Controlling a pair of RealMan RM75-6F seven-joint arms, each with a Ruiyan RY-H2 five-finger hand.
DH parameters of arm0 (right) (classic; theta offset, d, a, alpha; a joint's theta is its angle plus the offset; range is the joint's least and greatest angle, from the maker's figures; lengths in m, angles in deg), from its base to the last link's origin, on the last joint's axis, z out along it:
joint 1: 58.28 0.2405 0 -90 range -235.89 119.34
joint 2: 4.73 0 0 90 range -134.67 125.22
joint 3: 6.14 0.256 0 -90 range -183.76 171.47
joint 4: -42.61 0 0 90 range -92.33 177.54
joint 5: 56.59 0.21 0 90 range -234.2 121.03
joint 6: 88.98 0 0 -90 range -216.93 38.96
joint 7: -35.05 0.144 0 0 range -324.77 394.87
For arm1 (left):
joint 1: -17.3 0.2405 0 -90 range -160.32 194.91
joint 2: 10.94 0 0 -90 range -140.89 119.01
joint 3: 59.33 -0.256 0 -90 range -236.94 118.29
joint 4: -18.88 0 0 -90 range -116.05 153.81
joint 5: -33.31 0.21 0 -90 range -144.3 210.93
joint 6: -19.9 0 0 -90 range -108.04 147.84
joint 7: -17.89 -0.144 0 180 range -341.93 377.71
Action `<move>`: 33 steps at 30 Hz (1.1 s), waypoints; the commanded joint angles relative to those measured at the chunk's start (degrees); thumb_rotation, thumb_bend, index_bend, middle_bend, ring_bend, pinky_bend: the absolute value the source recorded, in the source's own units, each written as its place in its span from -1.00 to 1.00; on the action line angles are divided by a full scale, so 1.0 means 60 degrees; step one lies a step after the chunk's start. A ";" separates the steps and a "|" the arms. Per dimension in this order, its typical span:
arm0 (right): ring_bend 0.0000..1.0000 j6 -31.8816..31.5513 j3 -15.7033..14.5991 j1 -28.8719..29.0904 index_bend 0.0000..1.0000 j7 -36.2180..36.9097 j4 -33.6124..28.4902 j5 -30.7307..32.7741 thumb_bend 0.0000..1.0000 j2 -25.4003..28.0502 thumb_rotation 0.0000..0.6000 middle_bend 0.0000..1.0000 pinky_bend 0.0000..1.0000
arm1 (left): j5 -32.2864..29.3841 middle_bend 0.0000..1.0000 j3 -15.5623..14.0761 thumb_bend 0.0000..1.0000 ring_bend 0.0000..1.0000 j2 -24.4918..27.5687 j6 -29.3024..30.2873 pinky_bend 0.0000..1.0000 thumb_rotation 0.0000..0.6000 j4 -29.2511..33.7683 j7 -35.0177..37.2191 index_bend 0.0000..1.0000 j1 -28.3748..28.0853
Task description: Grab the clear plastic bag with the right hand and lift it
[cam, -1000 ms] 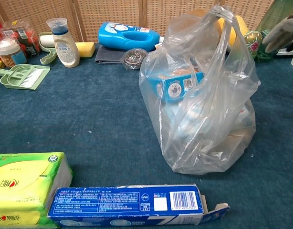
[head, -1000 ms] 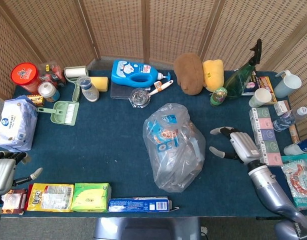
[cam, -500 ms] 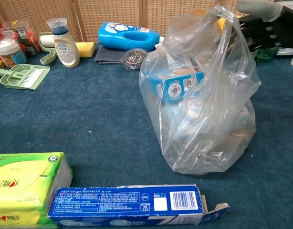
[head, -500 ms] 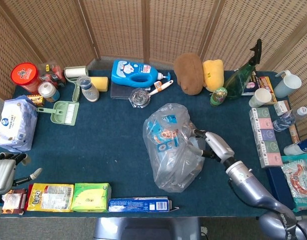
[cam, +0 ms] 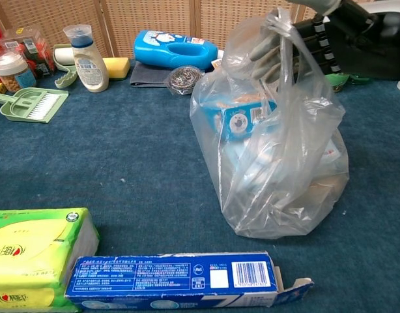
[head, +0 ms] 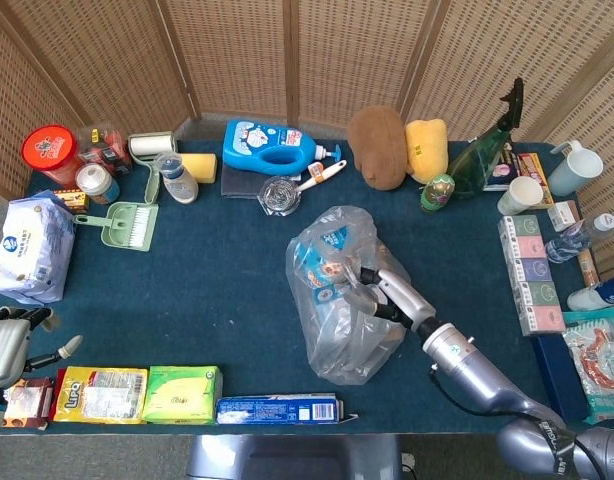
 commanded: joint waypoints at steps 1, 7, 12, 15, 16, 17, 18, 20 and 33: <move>-0.52 0.0286 0.0215 0.0159 -0.39 0.0477 -0.0209 0.0386 -0.49 -0.0079 -0.71 -0.38 -0.59 | -0.0017 0.01 0.0012 -0.71 -0.12 -0.0039 -0.0018 -0.42 -1.00 -0.0085 0.0057 -0.09 -0.0010; -0.46 0.1019 0.0909 0.0295 -0.32 0.2066 -0.0559 0.1253 -0.49 -0.0033 -0.70 -0.30 -0.58 | 0.0011 0.01 0.0052 -0.71 -0.12 -0.0079 -0.0046 -0.43 -1.00 -0.0192 0.0135 -0.09 -0.0072; -0.26 0.1804 0.1633 0.0296 -0.24 0.3495 -0.0801 0.2047 -0.49 0.0259 -0.71 -0.16 -0.39 | -0.0007 0.01 0.0068 -0.71 -0.12 -0.0114 -0.0059 -0.43 -1.00 -0.0245 0.0190 -0.09 -0.0086; -0.15 0.2361 0.2142 0.0244 -0.19 0.4314 -0.0870 0.2490 -0.49 0.0514 -0.70 -0.11 -0.18 | -0.0028 0.01 0.0067 -0.71 -0.12 -0.0142 -0.0073 -0.43 -1.00 -0.0285 0.0212 -0.09 -0.0086; -0.11 0.2556 0.2397 0.0192 -0.17 0.4650 -0.0883 0.2669 -0.49 0.0637 -0.70 -0.09 -0.14 | -0.0030 0.01 0.0058 -0.71 -0.12 -0.0153 -0.0087 -0.43 -1.00 -0.0300 0.0224 -0.09 -0.0087; -0.10 0.2688 0.2707 0.0102 -0.16 0.5010 -0.0922 0.2937 -0.49 0.0846 -0.70 -0.08 -0.12 | -0.0022 0.01 0.0057 -0.71 -0.12 -0.0164 -0.0093 -0.43 -1.00 -0.0315 0.0234 -0.09 -0.0094; -0.08 0.2766 0.2812 0.0065 -0.15 0.5128 -0.0941 0.3023 -0.49 0.0930 -0.71 -0.07 -0.10 | -0.0018 0.01 0.0057 -0.71 -0.12 -0.0166 -0.0092 -0.43 -1.00 -0.0319 0.0238 -0.09 -0.0097; -0.03 0.2920 0.3114 -0.0059 -0.13 0.5474 -0.0993 0.3325 -0.49 0.1135 -0.71 -0.04 -0.01 | -0.0008 0.01 0.0065 -0.71 -0.12 -0.0167 -0.0087 -0.43 -1.00 -0.0318 0.0244 -0.09 -0.0108; 0.11 0.3122 0.4717 -0.1138 -0.09 0.6538 -0.1320 0.3760 -0.46 0.1795 -0.71 0.02 0.23 | 0.0062 0.01 0.0037 -0.71 -0.12 -0.0118 -0.0081 -0.43 -1.00 -0.0117 0.0118 -0.09 -0.0149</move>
